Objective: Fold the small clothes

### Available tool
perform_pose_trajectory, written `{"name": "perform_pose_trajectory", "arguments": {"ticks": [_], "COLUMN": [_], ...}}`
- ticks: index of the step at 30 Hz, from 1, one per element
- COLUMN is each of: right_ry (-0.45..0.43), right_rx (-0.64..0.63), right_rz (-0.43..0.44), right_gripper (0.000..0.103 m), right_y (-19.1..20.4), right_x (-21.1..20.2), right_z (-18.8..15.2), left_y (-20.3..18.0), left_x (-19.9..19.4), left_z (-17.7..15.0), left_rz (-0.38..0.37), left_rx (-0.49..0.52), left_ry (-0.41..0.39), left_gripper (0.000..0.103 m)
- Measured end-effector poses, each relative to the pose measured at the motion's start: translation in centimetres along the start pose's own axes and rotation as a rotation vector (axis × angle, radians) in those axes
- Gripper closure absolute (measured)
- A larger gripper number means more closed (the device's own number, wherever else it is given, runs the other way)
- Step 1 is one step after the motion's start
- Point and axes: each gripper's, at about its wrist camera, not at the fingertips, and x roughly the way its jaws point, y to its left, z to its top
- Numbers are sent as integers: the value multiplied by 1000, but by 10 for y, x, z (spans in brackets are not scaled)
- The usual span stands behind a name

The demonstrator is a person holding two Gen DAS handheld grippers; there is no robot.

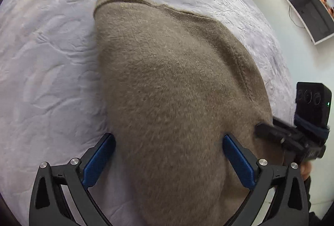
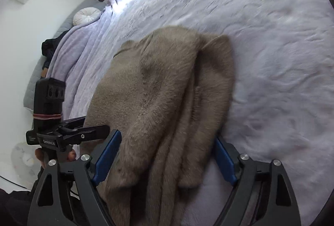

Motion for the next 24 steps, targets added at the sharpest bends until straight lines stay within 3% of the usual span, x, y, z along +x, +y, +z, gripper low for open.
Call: {"name": "perform_pose_trajectory", "arguments": {"ticks": [1,2,4,7,15,24], "right_ry": [3,6,8,-22,-78,-84], "right_rx": [-21,-47,-97,-156,-310,-374], "right_rz": [-2,-17,-41,-69,-122,-58], "right_gripper": [19,23,47,54,56,56], "right_y": [4,10,25,46,115,176], "right_x": [8,15,22,22,10,34], "right_z": [2,4,6,7,19,54], "left_y": [-3,-8,-13,-16,-10,41], "left_x": [1,2,-2,-15,-59,-129], "left_z": [1,2,3,2,10,28], "left_rz": [-12,-14,-12,-13,19,103], "left_rx": [18,47,80,98,116,80], "left_ry": [-9,-14,-16,-33,-86,-158], "left_gripper": [14,18,37,52,53,53]}}
